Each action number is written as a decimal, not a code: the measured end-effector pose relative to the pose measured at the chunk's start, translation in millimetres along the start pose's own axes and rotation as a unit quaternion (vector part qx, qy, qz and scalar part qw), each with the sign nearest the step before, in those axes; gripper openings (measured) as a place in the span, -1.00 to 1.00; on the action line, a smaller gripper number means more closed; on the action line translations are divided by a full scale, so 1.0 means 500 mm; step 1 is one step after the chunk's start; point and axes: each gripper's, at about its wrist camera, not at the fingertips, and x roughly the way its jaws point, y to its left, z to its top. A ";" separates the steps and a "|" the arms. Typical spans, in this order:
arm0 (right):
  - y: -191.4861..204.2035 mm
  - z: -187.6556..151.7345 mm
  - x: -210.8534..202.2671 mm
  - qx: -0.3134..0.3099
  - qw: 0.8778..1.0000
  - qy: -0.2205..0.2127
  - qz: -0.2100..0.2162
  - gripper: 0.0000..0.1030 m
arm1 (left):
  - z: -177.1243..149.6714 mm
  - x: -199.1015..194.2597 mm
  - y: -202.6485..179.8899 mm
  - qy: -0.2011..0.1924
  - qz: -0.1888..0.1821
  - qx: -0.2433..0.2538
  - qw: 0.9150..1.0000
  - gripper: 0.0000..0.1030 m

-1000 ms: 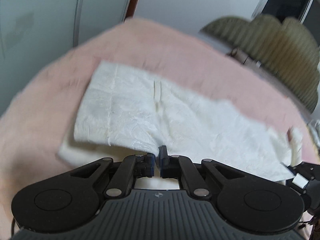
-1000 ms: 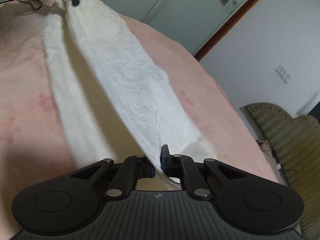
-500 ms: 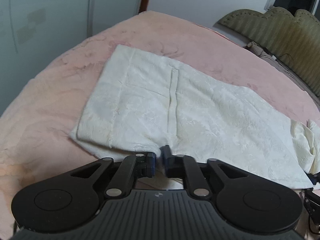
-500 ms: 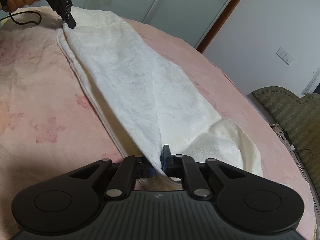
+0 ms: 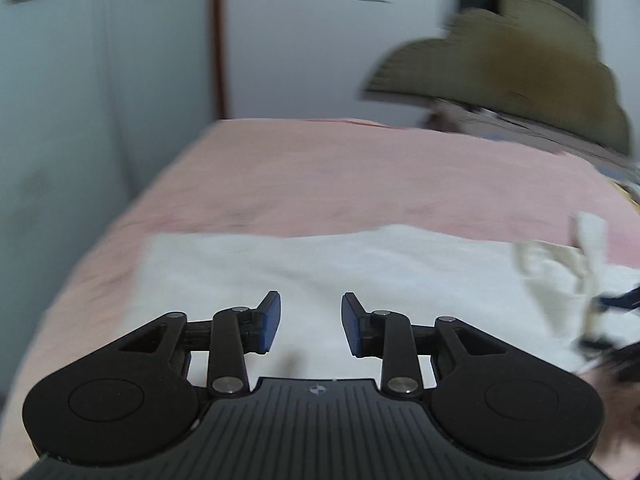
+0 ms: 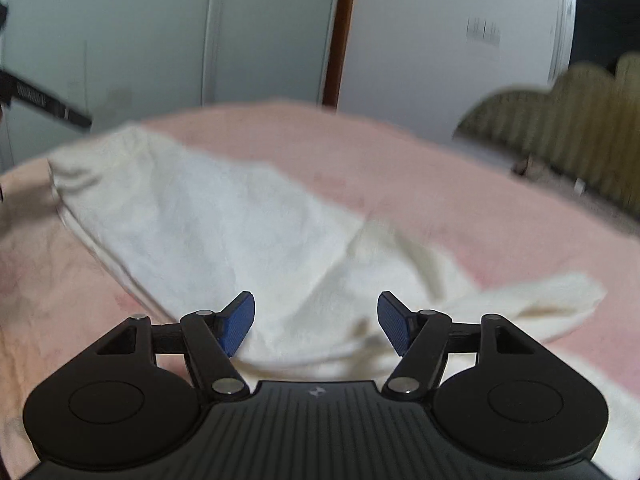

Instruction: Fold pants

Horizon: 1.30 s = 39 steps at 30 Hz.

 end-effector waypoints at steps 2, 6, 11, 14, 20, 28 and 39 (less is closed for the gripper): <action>0.005 -0.024 0.016 -0.017 0.999 0.041 -0.012 0.31 | 0.004 0.030 -0.065 0.002 -0.040 0.042 0.998 -0.25; -0.094 -0.056 -0.081 0.121 0.993 -0.008 -0.001 0.32 | -0.016 0.080 -0.193 0.010 -0.122 0.132 0.984 -0.17; -0.299 -0.106 -0.158 0.339 0.935 -0.092 -0.045 0.36 | -0.046 0.121 -0.334 0.007 -0.212 0.215 0.953 0.03; -0.400 -0.125 -0.134 0.445 0.883 -0.144 0.037 0.36 | -0.071 0.129 -0.402 0.000 -0.247 0.257 0.934 0.04; -0.493 -0.133 -0.002 0.543 0.825 -0.121 0.095 0.34 | -0.103 0.172 -0.482 -0.003 -0.226 0.299 0.927 0.03; -0.561 -0.118 0.083 0.568 0.812 -0.130 0.028 0.34 | -0.114 0.201 -0.510 -0.014 -0.194 0.318 0.928 -0.25; -0.611 -0.029 0.108 0.533 0.835 -0.131 -0.040 -0.90 | -0.100 0.211 -0.517 -0.034 -0.173 0.264 0.948 -0.85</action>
